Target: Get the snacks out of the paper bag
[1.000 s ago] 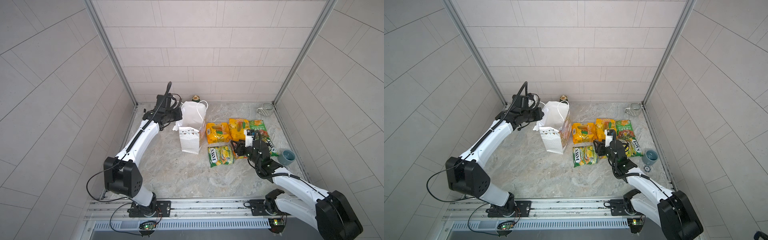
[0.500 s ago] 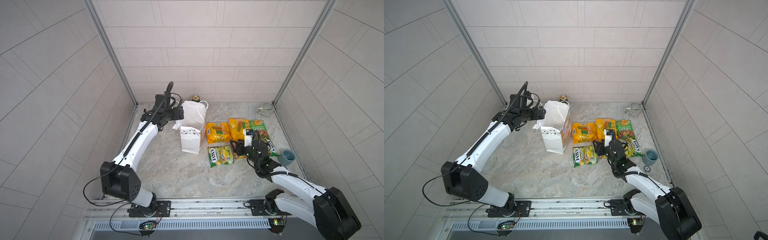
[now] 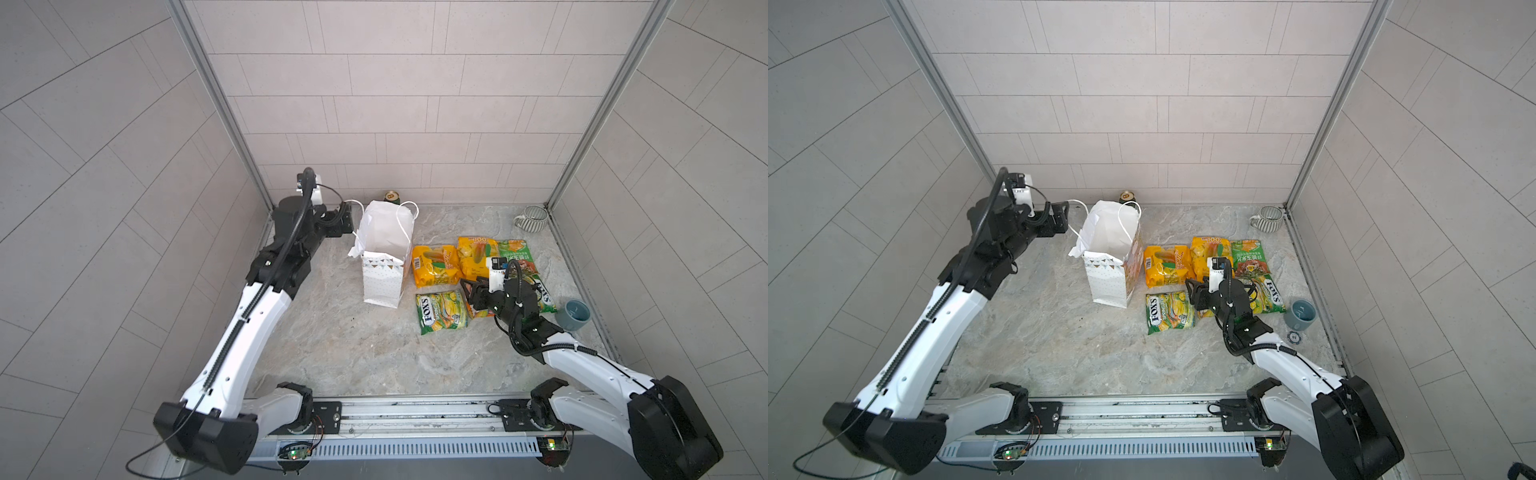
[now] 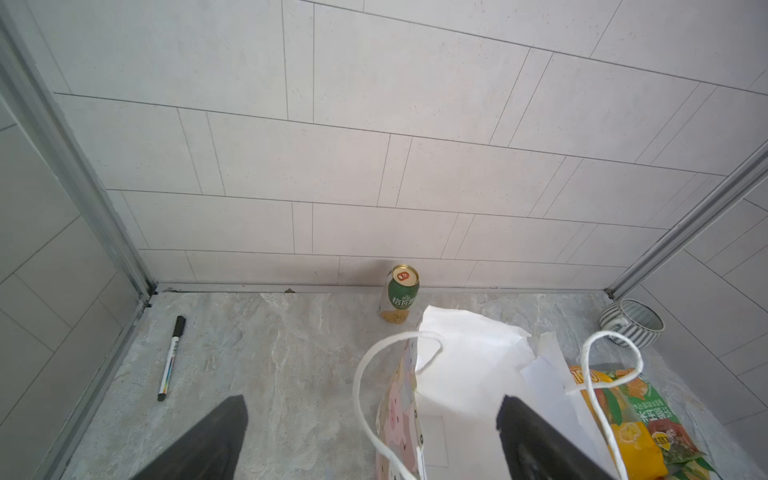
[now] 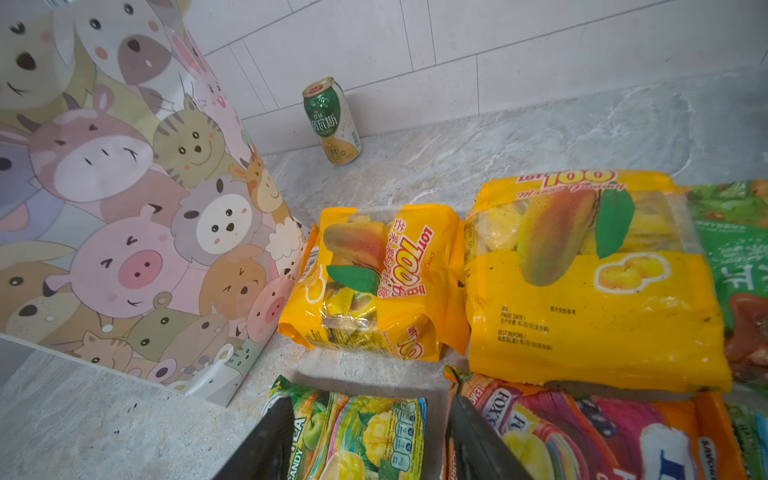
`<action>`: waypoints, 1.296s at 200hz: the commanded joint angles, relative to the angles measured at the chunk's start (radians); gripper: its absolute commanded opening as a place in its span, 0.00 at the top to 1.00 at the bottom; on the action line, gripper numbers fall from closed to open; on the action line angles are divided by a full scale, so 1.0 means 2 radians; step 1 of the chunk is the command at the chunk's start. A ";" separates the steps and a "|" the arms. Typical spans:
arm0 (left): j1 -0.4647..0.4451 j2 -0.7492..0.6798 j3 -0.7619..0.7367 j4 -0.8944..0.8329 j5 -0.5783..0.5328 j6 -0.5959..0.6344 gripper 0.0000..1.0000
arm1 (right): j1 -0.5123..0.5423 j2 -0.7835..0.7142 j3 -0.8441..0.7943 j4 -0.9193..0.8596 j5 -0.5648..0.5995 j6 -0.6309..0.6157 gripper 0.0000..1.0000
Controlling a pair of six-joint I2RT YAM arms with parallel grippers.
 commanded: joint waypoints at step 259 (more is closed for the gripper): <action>0.088 0.130 -0.391 0.449 -0.222 0.042 0.00 | -0.104 0.143 -0.057 0.239 0.305 -0.196 0.11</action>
